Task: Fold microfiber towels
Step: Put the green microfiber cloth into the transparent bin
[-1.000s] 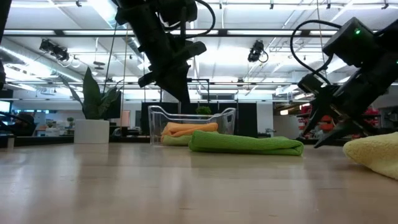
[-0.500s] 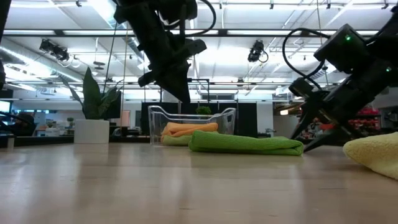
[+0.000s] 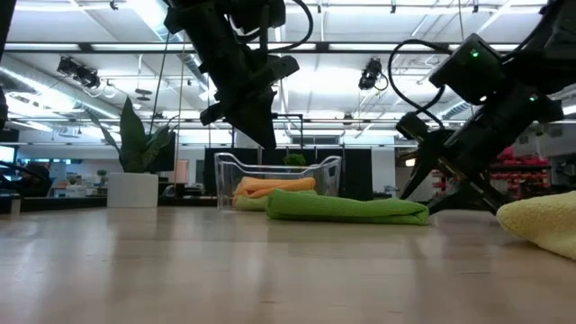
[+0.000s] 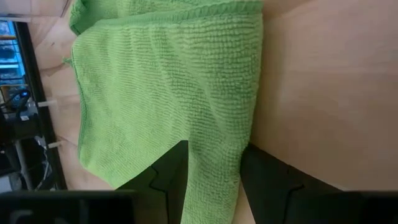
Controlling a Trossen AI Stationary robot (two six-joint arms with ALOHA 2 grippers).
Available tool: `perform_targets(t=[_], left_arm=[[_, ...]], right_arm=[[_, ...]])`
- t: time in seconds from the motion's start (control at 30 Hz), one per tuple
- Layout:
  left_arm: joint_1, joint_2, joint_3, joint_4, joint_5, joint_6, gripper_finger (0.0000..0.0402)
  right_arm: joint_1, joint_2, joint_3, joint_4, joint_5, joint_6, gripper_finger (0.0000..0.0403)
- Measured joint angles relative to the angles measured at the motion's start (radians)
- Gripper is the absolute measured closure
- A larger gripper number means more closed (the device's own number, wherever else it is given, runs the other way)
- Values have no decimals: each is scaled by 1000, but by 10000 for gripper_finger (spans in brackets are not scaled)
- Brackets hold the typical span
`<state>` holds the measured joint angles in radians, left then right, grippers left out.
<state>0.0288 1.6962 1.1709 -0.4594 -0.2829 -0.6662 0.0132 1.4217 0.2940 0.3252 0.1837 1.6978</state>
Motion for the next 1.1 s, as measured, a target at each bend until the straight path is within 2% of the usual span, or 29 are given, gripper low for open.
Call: perform_targets(t=[0.37,0.53,0.7,0.93,1.1], left_arm=[[0,0,0,-4,0,21,391],[27,22,0,-122,12,22,383],[89,126,0,-187,172,31,379],[127,170,0,-123,188,24,389],[153,170,0,-58,281,24,385]], right_arm=[[-58,121,113,2,-90,-68,254],[-89,121,106,5,-163,-85,254],[-100,121,104,11,-166,-109,254],[-85,121,104,10,-156,-112,254],[-83,122,103,12,-156,-112,254]])
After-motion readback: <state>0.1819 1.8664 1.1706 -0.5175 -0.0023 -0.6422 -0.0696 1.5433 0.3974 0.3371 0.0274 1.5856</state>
